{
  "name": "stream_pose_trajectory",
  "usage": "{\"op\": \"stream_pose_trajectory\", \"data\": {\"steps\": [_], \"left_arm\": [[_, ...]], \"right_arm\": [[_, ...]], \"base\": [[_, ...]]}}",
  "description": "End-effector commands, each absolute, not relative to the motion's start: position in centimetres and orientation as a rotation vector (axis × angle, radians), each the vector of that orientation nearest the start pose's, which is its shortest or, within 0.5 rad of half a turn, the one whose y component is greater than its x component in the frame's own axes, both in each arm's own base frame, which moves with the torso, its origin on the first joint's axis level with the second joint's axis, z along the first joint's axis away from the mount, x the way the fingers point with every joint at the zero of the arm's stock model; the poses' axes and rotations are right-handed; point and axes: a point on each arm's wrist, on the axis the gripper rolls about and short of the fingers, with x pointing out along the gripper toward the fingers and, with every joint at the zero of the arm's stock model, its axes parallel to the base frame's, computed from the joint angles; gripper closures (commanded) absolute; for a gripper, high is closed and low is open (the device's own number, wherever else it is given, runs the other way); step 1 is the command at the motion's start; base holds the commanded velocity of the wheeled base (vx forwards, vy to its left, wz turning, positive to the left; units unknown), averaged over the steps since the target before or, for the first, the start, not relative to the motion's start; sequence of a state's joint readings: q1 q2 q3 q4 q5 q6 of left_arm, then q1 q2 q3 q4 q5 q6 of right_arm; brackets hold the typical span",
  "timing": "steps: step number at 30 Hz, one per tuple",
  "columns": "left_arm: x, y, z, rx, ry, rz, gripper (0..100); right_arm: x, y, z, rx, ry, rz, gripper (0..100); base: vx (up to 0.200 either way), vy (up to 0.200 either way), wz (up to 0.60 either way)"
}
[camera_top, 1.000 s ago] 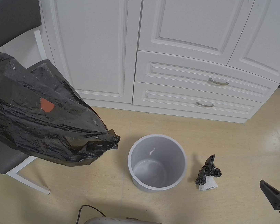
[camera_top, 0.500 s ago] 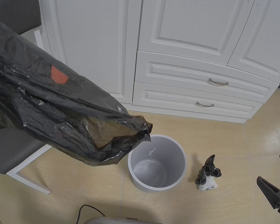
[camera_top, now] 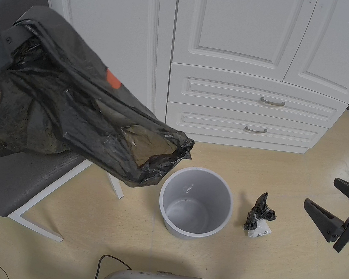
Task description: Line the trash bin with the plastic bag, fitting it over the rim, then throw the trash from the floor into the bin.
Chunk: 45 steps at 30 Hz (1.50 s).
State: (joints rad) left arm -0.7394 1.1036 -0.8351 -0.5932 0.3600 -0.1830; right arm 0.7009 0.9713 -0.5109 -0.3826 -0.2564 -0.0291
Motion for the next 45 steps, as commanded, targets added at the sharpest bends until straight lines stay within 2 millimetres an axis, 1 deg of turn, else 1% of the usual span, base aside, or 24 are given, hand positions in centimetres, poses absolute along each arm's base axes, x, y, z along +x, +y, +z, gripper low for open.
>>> {"op": "stream_pose_trajectory", "data": {"steps": [1,4,7,10,11,12,14,16,17,18,19,20,21,23,26,29,30,33,34,35,39,40,43,45], "left_arm": [[13.6,-15.2,32.0,-0.396,-0.214,-0.441,100],[13.7,-15.4,31.5,-0.411,-0.23,-0.444,100],[13.9,-15.9,31.7,-0.449,-0.273,-0.452,100],[13.1,-15.8,31.9,-0.465,-0.31,-0.473,100],[13.0,-15.6,31.9,-0.461,-0.314,-0.474,100],[12.7,-15.2,32.1,-0.458,-0.324,-0.472,100],[12.4,-14.9,32.1,-0.445,-0.327,-0.473,100],[12.2,-14.8,32.1,-0.43,-0.332,-0.475,100],[12.1,-14.8,32.1,-0.428,-0.333,-0.476,100],[12.2,-14.9,32.1,-0.417,-0.341,-0.475,100],[12.1,-14.8,32.0,-0.416,-0.341,-0.475,100],[12.1,-14.8,32.0,-0.416,-0.341,-0.475,100],[11.9,-14.5,32.2,-0.422,-0.348,-0.476,100],[11.7,-14.3,32.4,-0.428,-0.355,-0.483,100],[11.4,-14.6,32.2,-0.422,-0.346,-0.5,100],[11.4,-14.6,32.2,-0.429,-0.344,-0.504,100],[11.4,-14.7,32.2,-0.429,-0.345,-0.505,100],[11.2,-14.7,32.2,-0.427,-0.344,-0.512,100],[11.2,-14.7,32.2,-0.427,-0.344,-0.512,100],[11.2,-14.7,32.2,-0.428,-0.344,-0.515,100],[11.2,-14.8,32.2,-0.427,-0.344,-0.516,100],[11.2,-14.8,32.2,-0.427,-0.344,-0.516,100],[11.2,-14.8,32.1,-0.426,-0.343,-0.514,100],[11.1,-14.8,32.1,-0.426,-0.342,-0.518,100]], "right_arm": [[11.9,10.2,21.9,-0.045,0.115,0.432,0],[12.6,11.3,21.9,0.01,0.109,0.441,0],[13.1,12.8,21.4,0.06,0.109,0.473,0],[13.6,14.3,21.2,0.095,0.116,0.491,0],[13.6,14.7,21.3,0.103,0.113,0.499,0],[13.9,15.5,21.8,0.117,0.108,0.511,0],[14.7,16.6,22.6,0.127,0.098,0.511,0],[15.5,17.3,22.9,0.129,0.096,0.502,0],[15.6,17.3,23.0,0.132,0.094,0.5,0],[16.4,17.5,22.9,0.165,0.102,0.483,0],[17.0,17.2,22.5,0.197,0.13,0.457,0],[17.1,17.1,22.4,0.201,0.135,0.452,0],[18.0,17.3,21.6,0.22,0.164,0.413,0],[18.0,17.1,21.4,0.214,0.169,0.405,0],[17.8,17.0,21.5,0.214,0.167,0.41,0],[17.2,17.3,21.1,0.169,0.171,0.425,0],[16.7,17.6,20.4,0.119,0.183,0.425,0],[16.9,18.4,19.4,0.077,0.196,0.381,0],[16.9,18.4,19.4,0.077,0.196,0.381,0],[16.9,18.9,19.0,0.064,0.202,0.368,0],[17.0,19.3,18.7,0.056,0.21,0.362,0],[17.0,19.7,18.2,0.045,0.223,0.365,0],[16.6,20.6,18.4,0.058,0.211,0.376,0],[16.8,20.9,18.2,0.063,0.201,0.357,0]], "base": [[0.0,0.0,0.0],[0.0,0.0,0.0],[0.0,0.0,0.0],[0.0,0.0,0.0],[0.0,0.0,0.0],[0.0,0.0,0.0],[0.0,0.0,0.0],[0.0,0.0,0.0],[0.0,0.0,0.0],[0.0,0.0,0.0],[0.0,0.0,0.0],[0.0,0.0,0.0],[0.0,0.0,0.0],[0.0,0.0,0.0],[0.0,0.0,0.0],[0.0,0.0,0.0],[0.0,0.0,0.0],[0.0,0.0,0.0],[0.0,0.0,0.0],[0.0,0.0,0.0],[0.0,0.0,0.0],[0.0,0.0,0.0],[0.0,0.0,0.0],[0.0,0.0,0.0]]}}
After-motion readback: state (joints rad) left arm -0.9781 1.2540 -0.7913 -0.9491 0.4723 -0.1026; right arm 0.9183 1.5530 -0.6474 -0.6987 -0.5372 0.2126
